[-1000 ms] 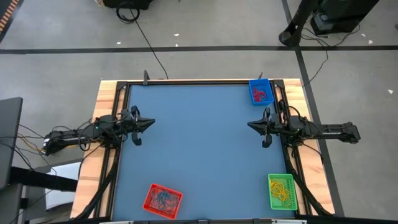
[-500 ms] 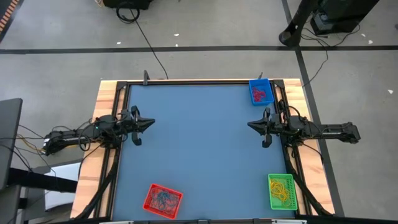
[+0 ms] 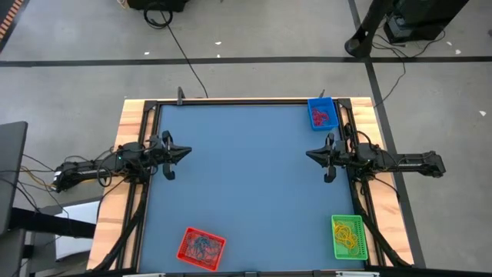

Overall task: Sort rubber bands into baskets
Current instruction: Return to Home Position

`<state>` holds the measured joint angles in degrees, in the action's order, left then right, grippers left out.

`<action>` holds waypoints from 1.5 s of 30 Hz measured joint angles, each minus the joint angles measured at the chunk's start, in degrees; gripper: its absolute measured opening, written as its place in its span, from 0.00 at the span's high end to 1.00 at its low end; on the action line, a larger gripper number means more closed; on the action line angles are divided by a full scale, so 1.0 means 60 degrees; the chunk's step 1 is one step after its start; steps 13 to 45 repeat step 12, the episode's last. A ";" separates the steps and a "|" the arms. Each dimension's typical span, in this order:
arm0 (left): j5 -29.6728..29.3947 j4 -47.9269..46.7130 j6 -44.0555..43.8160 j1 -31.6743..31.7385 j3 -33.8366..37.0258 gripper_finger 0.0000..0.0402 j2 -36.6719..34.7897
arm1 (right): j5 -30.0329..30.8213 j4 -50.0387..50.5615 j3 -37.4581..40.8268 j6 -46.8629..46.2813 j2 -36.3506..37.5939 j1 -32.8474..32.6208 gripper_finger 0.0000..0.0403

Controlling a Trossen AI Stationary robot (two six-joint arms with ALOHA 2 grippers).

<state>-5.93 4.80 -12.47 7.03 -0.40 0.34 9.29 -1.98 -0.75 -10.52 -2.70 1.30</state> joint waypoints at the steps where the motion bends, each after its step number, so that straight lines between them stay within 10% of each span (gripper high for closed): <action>1: 0.0000 0.0000 0.0000 0.0000 0.0000 0.95 0.0000 | -0.0002 -0.0004 0.0000 0.0000 -0.0003 0.0000 0.93; 45: 0.0000 0.0004 0.0000 0.0000 0.0000 0.95 0.0002 | 0.0001 -0.0004 0.0000 0.0000 0.0000 0.0000 0.93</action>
